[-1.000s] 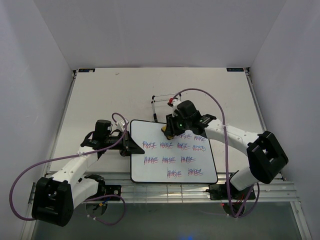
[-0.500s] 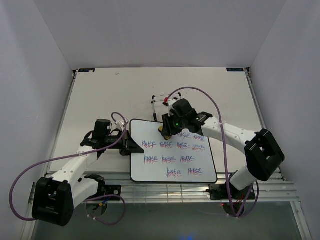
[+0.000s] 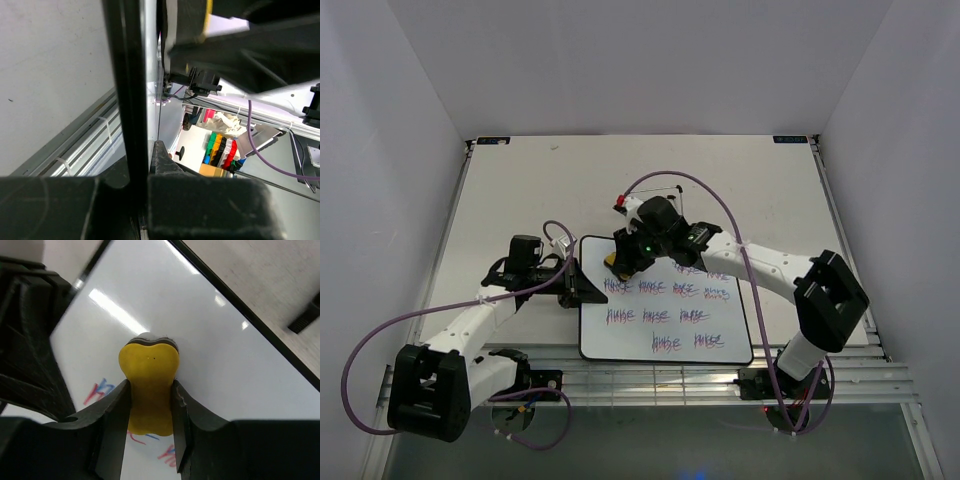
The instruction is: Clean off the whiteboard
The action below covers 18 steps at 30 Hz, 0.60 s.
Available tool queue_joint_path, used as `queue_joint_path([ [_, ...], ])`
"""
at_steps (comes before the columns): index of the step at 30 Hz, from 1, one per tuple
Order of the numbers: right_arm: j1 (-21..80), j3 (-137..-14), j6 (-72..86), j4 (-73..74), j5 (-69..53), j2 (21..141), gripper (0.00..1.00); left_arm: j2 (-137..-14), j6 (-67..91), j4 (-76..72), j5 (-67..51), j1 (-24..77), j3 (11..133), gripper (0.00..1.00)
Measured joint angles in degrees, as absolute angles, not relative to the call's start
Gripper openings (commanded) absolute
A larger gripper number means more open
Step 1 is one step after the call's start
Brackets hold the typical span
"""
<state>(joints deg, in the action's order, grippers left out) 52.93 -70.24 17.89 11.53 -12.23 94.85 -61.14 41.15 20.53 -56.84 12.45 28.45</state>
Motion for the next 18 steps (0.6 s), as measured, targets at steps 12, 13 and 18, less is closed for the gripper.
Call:
queue_joint_path([
  [12, 35.4, -51.3, 16.4, 10.9, -13.8, 84.7, 0.23, -64.1, 38.8, 20.9, -58.5, 9.4, 30.3, 0.0],
  [13, 34.8, -50.9, 16.2, 11.0, -13.8, 84.4, 0.23, -64.1, 38.7, 21.0, -58.5, 9.3, 30.3, 0.0],
  [18, 34.4, -50.8, 15.9, 11.0, -14.3, 84.5, 0.23, -65.0, 38.2, 20.9, -59.2, 9.0, 30.5, 0.0],
])
